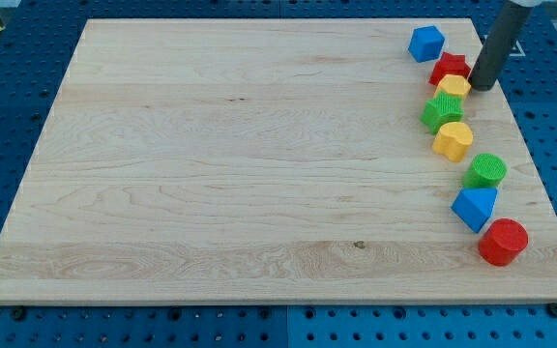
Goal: Slightly push the hexagon and red star towards the left side of the board
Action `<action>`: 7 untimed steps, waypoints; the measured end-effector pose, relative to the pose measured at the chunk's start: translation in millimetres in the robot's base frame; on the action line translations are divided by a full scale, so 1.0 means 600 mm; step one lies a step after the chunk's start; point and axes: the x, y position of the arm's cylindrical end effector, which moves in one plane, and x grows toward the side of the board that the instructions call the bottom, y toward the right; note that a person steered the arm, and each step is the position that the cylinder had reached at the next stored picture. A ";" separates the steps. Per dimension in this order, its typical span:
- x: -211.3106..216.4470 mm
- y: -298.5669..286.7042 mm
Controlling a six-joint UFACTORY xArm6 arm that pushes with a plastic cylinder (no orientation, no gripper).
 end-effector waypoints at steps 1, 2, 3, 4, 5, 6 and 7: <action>0.041 0.000; 0.073 0.001; 0.078 0.001; 0.073 0.001; 0.045 0.001; 0.040 0.000; 0.040 -0.017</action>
